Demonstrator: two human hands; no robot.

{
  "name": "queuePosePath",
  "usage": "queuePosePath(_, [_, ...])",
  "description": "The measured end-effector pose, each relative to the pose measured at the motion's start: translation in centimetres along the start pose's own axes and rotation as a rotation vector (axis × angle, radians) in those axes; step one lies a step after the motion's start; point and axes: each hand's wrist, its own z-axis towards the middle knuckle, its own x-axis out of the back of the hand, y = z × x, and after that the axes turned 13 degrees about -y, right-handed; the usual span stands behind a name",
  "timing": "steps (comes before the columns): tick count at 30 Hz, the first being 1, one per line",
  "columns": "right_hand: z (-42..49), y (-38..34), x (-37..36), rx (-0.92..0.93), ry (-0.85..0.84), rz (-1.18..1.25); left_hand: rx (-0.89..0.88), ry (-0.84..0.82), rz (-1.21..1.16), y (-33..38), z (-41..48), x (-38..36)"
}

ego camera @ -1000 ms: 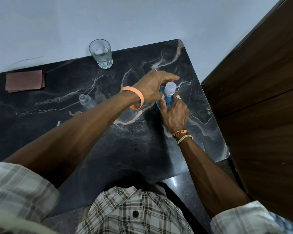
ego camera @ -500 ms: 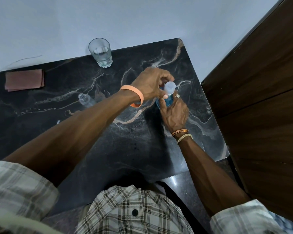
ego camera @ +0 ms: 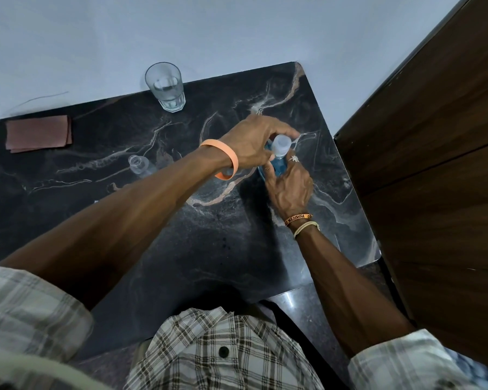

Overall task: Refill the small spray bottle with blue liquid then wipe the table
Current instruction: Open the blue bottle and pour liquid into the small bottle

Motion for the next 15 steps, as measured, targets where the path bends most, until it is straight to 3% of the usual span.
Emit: queuePosePath(15, [0.0,-0.3,1.1,0.004,-0.056,0.001,0.046,0.072,-0.150,0.0,-0.5,0.5])
